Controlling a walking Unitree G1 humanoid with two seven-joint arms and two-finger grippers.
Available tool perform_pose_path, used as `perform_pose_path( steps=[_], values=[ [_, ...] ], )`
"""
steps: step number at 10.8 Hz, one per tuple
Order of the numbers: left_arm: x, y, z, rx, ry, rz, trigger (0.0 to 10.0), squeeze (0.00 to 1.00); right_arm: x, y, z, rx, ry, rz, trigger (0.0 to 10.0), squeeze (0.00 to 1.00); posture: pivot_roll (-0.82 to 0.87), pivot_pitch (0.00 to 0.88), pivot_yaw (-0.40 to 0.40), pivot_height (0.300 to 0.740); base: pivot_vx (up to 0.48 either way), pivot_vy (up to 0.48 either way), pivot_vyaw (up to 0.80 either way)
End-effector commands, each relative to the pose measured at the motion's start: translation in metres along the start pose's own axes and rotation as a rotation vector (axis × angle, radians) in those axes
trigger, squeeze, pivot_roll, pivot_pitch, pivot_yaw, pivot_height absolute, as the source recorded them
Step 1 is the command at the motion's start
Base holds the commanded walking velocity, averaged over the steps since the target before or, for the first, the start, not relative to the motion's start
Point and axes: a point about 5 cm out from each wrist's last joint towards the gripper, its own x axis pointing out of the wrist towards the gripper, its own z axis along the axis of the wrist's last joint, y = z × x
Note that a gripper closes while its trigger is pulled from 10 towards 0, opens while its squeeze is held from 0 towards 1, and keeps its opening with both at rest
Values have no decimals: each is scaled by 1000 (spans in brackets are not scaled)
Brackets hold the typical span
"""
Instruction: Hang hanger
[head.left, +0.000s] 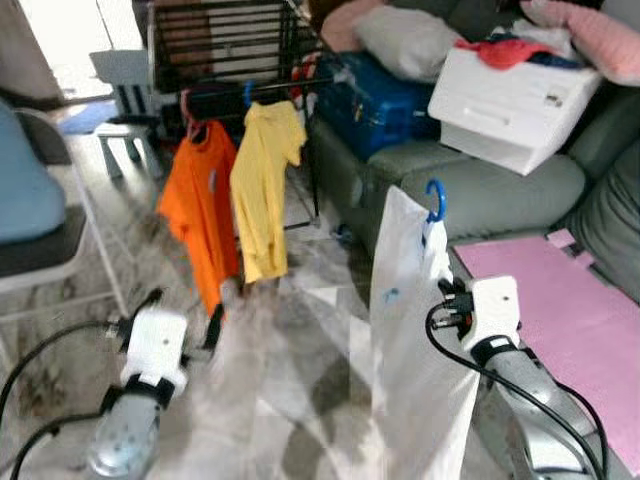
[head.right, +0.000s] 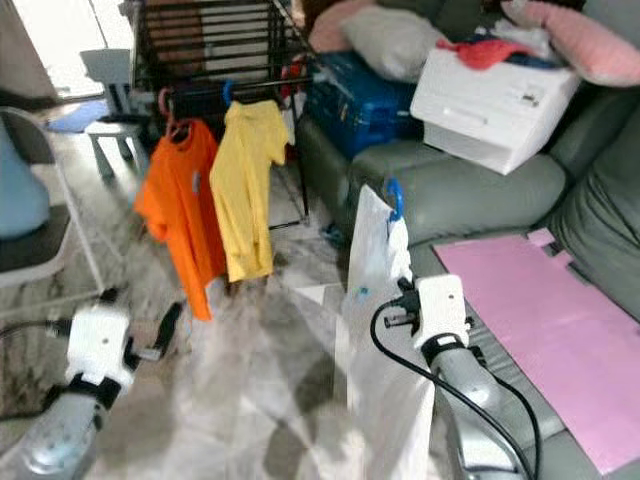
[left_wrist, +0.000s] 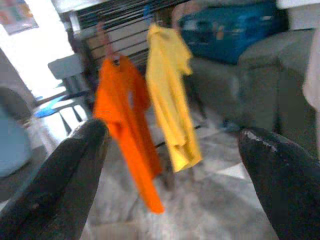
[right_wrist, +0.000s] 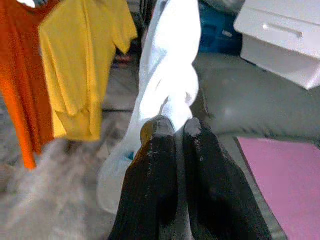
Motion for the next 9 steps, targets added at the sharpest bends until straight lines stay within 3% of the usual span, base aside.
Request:
perform_pose_path(
  steps=[1, 3, 5, 7, 9],
  values=[
    [8, -5, 2, -20, -14, 32, 10000, 0, 7, -2, 17, 13, -79, -7, 10000, 0, -101, 0, 26, 740, 0, 0, 0],
    [23, -18, 1, -102, 8, 50, 10000, 0, 10, 7, 15, 5, -67, 15, 10000, 0, -126, 0, 26, 740, 0, 0, 0],
    [28, -20, -2, -106, 7, 30, 10000, 0, 4, 12, 13, 8, -69, 21, 10000, 0, -155, 0, 52, 740, 0, 0, -703],
    [36, -17, 1, -117, 13, 32, 10000, 0, -2, 19, 11, 48, -71, 8, 10000, 0, -162, 0, 92, 740, 0, 0, -241],
    [39, -9, 7, -107, 3, 37, 10000, 0, -8, 26, 7, 75, -61, 11, 10000, 0, -158, 0, 108, 740, 0, 287, 0]
  ],
)
